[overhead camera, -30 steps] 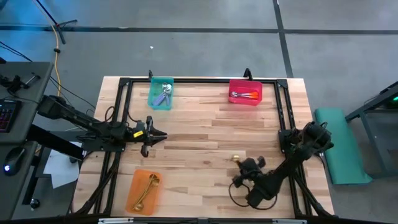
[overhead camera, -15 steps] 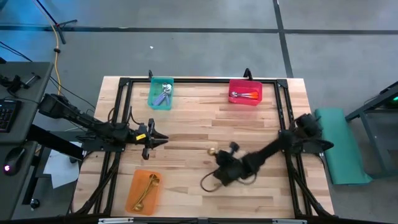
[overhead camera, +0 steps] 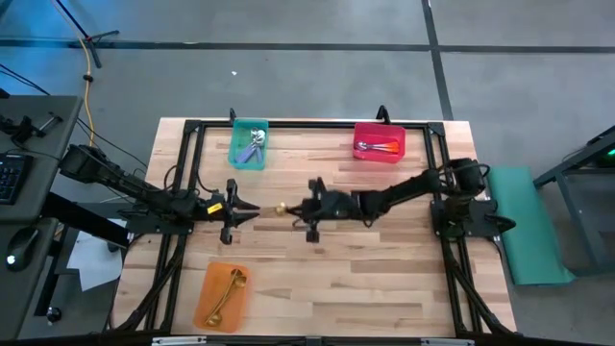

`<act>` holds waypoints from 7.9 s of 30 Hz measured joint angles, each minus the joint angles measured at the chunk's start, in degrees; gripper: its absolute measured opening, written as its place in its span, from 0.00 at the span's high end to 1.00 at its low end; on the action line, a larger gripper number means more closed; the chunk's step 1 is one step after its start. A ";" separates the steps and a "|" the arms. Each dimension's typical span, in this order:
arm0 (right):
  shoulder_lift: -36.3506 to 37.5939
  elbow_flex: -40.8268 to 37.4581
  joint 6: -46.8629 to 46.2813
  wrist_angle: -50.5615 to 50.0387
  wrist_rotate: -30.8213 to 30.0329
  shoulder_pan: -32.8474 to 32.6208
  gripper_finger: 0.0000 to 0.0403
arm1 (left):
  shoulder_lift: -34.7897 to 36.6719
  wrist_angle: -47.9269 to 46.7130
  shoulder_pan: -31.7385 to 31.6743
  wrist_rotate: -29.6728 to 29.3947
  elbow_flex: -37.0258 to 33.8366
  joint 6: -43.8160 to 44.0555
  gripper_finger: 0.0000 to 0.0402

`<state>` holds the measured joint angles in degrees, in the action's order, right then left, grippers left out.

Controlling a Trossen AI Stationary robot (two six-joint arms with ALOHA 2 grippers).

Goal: Sort silverware by color (type)
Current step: Put the gold spoon into the orange bin, then return to Home Position

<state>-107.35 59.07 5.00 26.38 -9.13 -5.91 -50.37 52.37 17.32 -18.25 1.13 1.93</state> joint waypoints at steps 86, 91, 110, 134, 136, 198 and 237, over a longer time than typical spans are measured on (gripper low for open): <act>2.28 0.15 6.92 26.64 4.65 2.10 0.73 | -2.01 -40.67 2.23 -8.23 23.89 11.03 0.98; 5.54 0.11 8.58 11.55 -6.23 2.03 0.76 | -1.16 -60.48 6.65 -10.60 29.69 20.68 0.98; 6.40 0.04 2.43 -16.80 -14.52 -0.92 1.00 | -23.96 -98.99 31.67 4.21 53.13 81.99 0.98; 7.58 -25.95 -6.29 15.07 -23.62 -9.87 1.00 | -39.61 -91.27 37.99 8.78 53.07 104.58 0.98; 7.58 -26.16 -6.19 15.01 -24.39 -10.44 1.00 | -40.02 -91.10 38.10 9.06 53.07 105.56 0.98; 33.70 -47.52 2.22 29.80 9.22 7.17 1.00 | -19.41 -22.55 -10.15 31.31 20.39 -5.20 1.00; 79.41 -58.12 4.08 1.83 -5.29 7.01 1.00 | 18.64 -21.48 -33.44 35.65 0.70 -3.48 1.00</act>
<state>-27.94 0.95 9.08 28.21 -14.42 1.10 -31.73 30.89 -16.12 17.40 1.82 -1.55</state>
